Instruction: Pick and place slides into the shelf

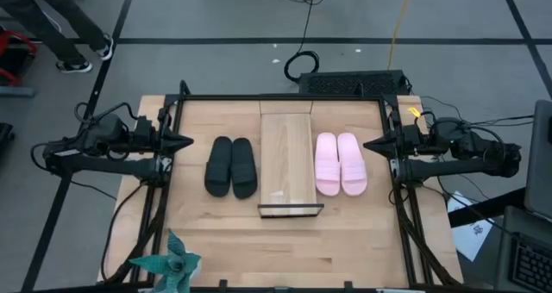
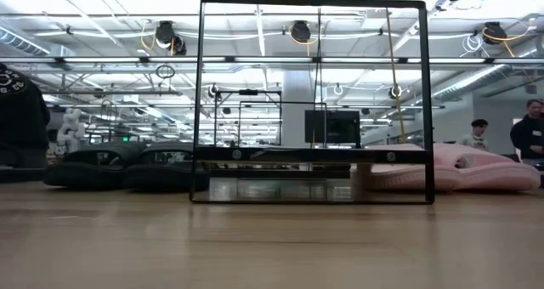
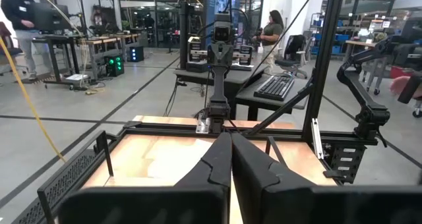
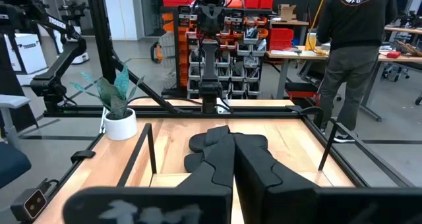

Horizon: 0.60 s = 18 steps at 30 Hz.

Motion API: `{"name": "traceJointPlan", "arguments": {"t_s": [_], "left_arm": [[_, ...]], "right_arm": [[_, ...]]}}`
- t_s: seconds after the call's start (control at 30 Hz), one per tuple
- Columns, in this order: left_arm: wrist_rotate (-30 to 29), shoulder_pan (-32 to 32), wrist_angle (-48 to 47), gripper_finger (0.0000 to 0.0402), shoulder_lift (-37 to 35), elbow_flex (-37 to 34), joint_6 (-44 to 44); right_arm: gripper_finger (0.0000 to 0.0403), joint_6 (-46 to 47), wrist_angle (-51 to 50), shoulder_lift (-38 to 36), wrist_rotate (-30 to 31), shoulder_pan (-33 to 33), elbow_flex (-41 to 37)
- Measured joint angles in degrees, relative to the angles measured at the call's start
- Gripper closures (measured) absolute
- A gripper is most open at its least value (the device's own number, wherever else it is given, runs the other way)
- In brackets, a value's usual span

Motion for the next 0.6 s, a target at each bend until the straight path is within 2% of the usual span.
{"name": "traceJointPlan", "arguments": {"t_s": [0.27,0.6], "left_arm": [[0.01,0.0,-0.01,0.0386,0.01,0.0,0.0],[-1.34,0.0,1.99,0.0375,0.02,0.0,-0.1]], "right_arm": [[0.0403,-0.07,4.94,0.52,1.54,0.0,0.0],[0.0403,-0.18,31.14,4.66,1.72,-0.02,0.0]]}}
